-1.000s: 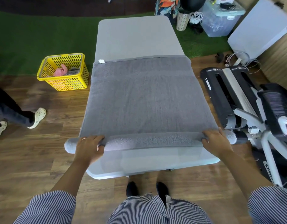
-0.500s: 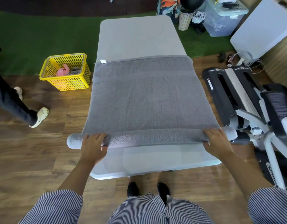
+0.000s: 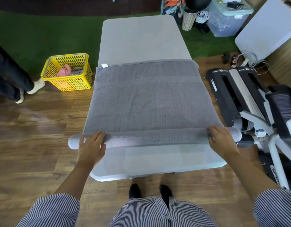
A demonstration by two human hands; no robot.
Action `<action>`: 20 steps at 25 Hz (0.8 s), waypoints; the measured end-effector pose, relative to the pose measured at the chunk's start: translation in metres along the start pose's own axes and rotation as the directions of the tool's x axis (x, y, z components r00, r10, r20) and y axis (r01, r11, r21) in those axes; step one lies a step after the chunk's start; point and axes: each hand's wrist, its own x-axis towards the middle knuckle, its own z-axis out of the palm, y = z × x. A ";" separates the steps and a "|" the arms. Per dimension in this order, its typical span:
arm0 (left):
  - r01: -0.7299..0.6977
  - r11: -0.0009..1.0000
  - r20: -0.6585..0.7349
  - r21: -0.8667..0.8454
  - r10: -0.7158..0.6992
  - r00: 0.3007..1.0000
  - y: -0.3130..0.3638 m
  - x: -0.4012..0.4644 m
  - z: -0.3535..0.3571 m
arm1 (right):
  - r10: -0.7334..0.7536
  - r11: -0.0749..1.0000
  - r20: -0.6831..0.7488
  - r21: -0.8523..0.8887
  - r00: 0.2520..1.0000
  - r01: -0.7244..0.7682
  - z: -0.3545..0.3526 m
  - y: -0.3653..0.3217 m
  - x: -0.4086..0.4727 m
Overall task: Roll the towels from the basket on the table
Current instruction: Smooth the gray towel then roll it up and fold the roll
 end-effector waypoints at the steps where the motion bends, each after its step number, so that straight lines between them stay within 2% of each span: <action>1: -0.001 1.000 0.009 -0.010 0.001 1.000 0.000 0.001 0.002 | 0.005 1.000 0.052 -0.002 0.999 -0.005 0.000 0.000 0.000; 4: 0.028 0.999 0.107 -0.025 -0.026 0.994 0.002 0.005 0.006 | 0.006 0.999 0.182 -0.038 0.983 0.001 -0.001 -0.001 -0.002; 8: -0.006 1.000 0.117 -0.003 0.007 0.993 0.008 0.005 0.003 | 0.022 0.998 0.164 -0.055 0.986 -0.013 -0.004 -0.002 -0.003; 11: -0.010 0.998 0.149 0.062 0.000 0.989 0.004 0.001 0.000 | 0.042 0.997 0.242 -0.072 0.969 -0.026 -0.008 -0.002 -0.001; 13: -0.024 0.997 0.121 0.075 0.015 0.993 0.001 0.004 0.000 | 0.032 0.997 0.232 -0.070 0.972 -0.016 -0.008 0.000 0.001; 17: -0.019 0.998 -0.032 0.057 0.021 0.999 0.005 0.010 -0.002 | 0.009 1.000 0.028 -0.003 1.000 -0.009 -0.005 -0.003 0.007; 18: -0.009 0.999 -0.039 0.035 0.011 0.999 0.008 0.010 -0.001 | 0.013 1.000 0.039 -0.007 0.999 -0.013 -0.005 -0.004 0.007; 20: -0.008 1.000 -0.020 0.003 0.008 1.000 0.009 0.009 0.004 | 0.025 0.999 0.154 -0.046 0.988 -0.018 -0.004 -0.007 0.005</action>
